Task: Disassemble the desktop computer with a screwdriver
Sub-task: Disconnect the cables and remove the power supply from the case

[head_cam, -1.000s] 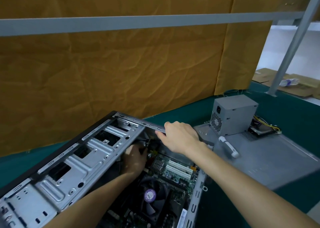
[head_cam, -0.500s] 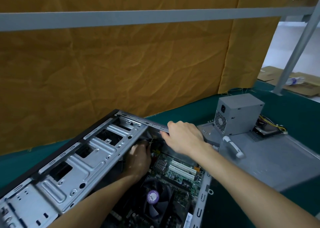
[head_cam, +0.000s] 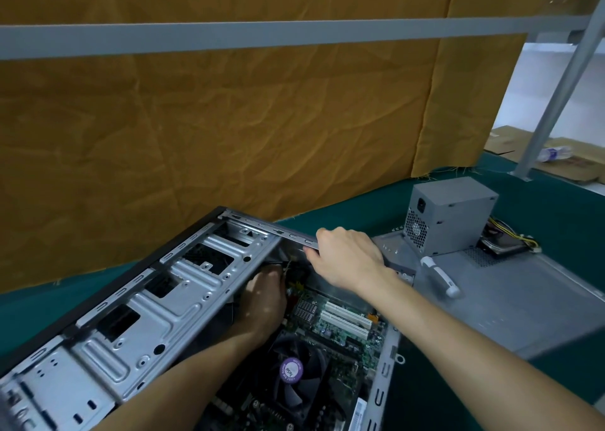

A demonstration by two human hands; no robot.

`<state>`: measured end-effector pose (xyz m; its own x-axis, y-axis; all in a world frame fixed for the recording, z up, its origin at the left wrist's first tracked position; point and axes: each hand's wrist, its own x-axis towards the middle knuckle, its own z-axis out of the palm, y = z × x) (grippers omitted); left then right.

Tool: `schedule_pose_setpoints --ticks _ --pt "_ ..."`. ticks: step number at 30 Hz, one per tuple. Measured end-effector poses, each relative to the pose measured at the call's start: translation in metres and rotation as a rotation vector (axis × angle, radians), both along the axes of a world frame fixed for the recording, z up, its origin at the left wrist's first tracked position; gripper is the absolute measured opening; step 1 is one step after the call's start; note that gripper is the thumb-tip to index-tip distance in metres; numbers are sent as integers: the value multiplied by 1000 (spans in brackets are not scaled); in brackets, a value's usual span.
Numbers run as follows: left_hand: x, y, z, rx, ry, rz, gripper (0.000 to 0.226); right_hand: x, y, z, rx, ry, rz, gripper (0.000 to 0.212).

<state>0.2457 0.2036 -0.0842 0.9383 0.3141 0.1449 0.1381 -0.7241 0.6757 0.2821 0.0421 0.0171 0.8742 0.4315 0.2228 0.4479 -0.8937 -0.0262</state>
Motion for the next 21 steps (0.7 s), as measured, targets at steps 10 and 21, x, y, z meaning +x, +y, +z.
schedule_pose_setpoints --ticks 10,21 --pt "1 -3 4 -38 1 -48 21 0 1 1 7 -4 0 37" --pt "-1 1 3 99 -25 -11 24 -2 -1 2 17 -9 36 31"
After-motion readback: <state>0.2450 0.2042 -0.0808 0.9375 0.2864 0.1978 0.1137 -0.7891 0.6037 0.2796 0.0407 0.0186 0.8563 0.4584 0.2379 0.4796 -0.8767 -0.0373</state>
